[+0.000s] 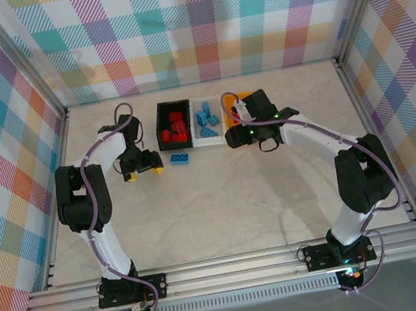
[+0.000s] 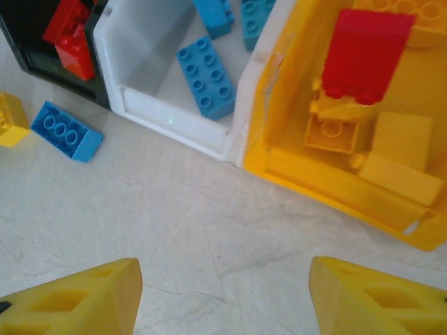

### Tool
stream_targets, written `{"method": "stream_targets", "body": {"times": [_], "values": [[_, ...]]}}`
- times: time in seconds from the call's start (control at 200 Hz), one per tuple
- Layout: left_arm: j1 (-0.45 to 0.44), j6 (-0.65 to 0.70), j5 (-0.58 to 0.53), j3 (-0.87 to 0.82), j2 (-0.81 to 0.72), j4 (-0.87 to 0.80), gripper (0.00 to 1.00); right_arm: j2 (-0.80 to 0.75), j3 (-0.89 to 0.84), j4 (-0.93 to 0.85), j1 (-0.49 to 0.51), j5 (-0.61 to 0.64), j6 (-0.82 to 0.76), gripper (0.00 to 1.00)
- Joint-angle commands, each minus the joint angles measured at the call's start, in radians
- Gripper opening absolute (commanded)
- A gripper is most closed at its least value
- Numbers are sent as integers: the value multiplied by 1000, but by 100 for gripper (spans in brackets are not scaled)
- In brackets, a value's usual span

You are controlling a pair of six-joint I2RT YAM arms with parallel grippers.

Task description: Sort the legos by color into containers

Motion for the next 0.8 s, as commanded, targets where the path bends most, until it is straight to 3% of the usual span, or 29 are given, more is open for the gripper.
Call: {"method": "stream_targets", "body": {"times": [0.0, 0.24, 0.43, 0.65, 0.795], "values": [[9, 38, 26, 8, -29, -17, 87, 17, 33, 3, 22, -8, 16, 65], [9, -31, 100, 47, 13, 4, 93, 14, 8, 7, 37, -11, 31, 65], [9, -80, 70, 92, 73, 7, 93, 6, -10, 6, 38, -16, 39, 65], [8, -122, 32, 132, 145, -17, 89, 1, -15, 6, 38, -20, 31, 65], [8, -149, 11, 144, 176, -24, 80, 4, -14, 11, 39, -36, 43, 65]]}}
